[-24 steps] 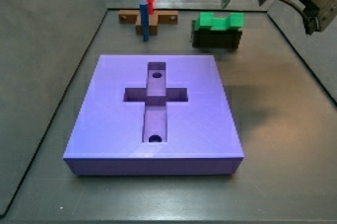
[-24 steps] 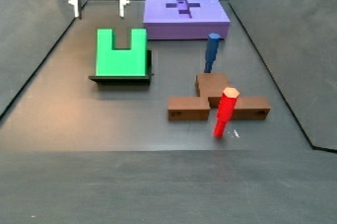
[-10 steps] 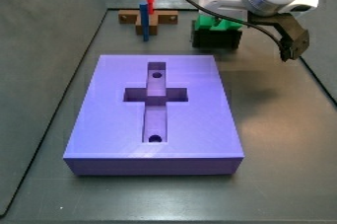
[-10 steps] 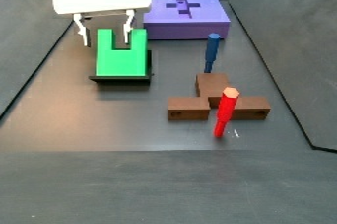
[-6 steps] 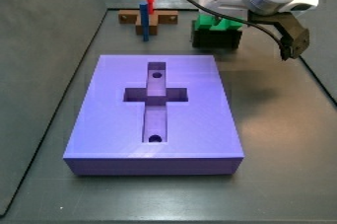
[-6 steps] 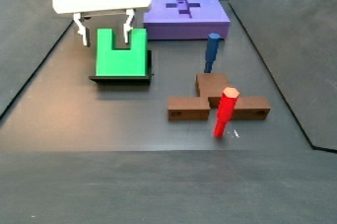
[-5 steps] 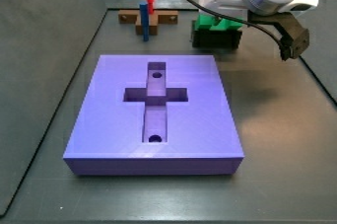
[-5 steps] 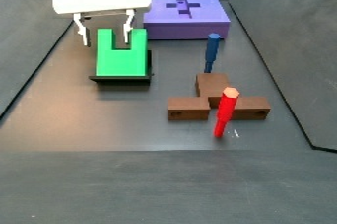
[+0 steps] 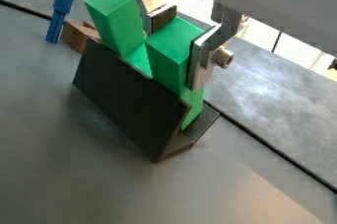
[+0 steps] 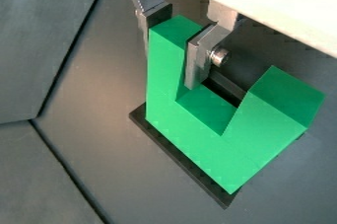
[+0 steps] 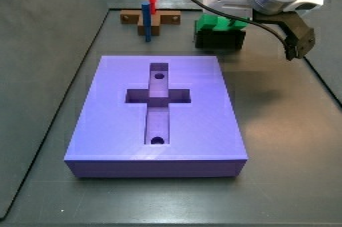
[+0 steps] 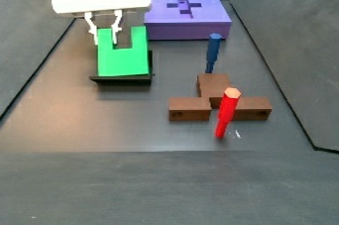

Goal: Pick up the green object. Move up. Place the green object on the fixture. Regrasp the green object. Move to above the board. Insert the green object.
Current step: Regrasp the green object.

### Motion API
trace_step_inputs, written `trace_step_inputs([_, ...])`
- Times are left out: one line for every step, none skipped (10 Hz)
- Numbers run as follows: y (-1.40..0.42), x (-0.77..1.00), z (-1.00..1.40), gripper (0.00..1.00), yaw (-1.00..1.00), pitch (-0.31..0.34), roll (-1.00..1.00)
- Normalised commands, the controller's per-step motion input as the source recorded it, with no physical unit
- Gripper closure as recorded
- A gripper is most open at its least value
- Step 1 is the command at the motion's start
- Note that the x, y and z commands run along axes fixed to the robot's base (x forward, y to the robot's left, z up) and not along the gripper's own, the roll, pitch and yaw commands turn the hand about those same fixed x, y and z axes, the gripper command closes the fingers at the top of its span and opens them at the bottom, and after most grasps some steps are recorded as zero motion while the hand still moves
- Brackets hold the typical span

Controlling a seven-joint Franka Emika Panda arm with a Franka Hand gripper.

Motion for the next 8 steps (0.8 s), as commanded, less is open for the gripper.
trace_step_inputs([0.00,0.00,0.00,1.00,0.00,0.000,0.00])
trace_step_inputs([0.00,0.00,0.00,1.00,0.00,0.000,0.00])
trace_step_inputs([0.00,0.00,0.00,1.00,0.00,0.000,0.00])
trace_step_inputs([0.00,0.00,0.00,1.00,0.00,0.000,0.00])
trace_step_inputs([0.00,0.00,0.00,1.00,0.00,0.000,0.00])
trace_step_inputs([0.00,0.00,0.00,1.00,0.00,0.000,0.00])
trace_step_inputs([0.00,0.00,0.00,1.00,0.00,0.000,0.00])
trace_step_inputs([0.00,0.00,0.00,1.00,0.00,0.000,0.00])
